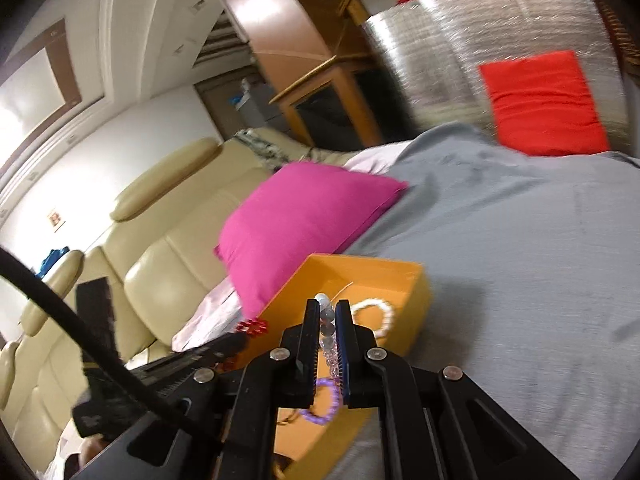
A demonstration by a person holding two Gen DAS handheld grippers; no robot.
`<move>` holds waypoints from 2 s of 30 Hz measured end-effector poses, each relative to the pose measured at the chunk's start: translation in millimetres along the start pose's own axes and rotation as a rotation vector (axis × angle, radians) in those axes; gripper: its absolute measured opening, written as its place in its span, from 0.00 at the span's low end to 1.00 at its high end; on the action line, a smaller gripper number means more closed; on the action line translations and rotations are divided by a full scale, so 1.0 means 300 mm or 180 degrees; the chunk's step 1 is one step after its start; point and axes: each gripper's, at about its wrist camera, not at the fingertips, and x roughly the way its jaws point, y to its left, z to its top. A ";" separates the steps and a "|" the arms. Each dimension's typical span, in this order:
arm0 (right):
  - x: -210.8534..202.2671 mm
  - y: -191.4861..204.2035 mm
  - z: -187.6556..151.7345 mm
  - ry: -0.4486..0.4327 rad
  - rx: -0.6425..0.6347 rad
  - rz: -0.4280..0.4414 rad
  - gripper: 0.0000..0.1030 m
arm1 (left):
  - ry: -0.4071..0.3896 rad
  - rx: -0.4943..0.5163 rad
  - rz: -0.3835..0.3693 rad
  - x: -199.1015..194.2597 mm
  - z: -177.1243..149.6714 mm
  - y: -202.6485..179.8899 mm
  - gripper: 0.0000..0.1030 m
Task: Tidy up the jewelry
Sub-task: 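Carry the red and pink-and-white bracelets into the orange box with both grippers, then open the left gripper to release the red bracelet while the right releases the pink bracelet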
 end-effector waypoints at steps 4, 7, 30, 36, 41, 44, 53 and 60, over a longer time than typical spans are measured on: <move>0.104 0.044 -0.009 0.0203 -0.0088 0.0028 0.09 | 0.0133 -0.0029 0.0055 0.054 0.000 0.028 0.17; 0.193 0.058 -0.020 0.0407 -0.0086 0.0026 0.09 | 0.0233 -0.0041 0.0109 0.081 -0.009 0.044 0.17; 0.398 0.036 -0.090 0.0768 -0.0135 -0.0266 0.10 | 0.0653 -0.0090 0.0541 0.250 -0.030 0.093 0.18; 0.414 0.033 -0.096 0.0831 -0.0108 -0.0245 0.10 | 0.0684 -0.0101 0.0650 0.266 -0.023 0.102 0.18; 0.382 0.019 -0.086 0.0735 -0.0077 -0.0243 0.10 | 0.0610 -0.0026 0.0774 0.256 -0.013 0.088 0.45; 0.357 0.012 -0.080 0.0688 -0.0105 -0.0270 0.10 | 0.0472 0.0087 0.0820 0.229 -0.004 0.064 0.51; 0.241 -0.024 -0.073 0.0634 -0.0076 -0.0344 0.33 | 0.0019 0.0243 0.0857 0.103 0.007 0.008 0.70; 0.119 -0.032 -0.093 0.0589 -0.0184 -0.0426 0.50 | -0.0232 0.0423 0.1064 0.017 -0.031 -0.069 0.78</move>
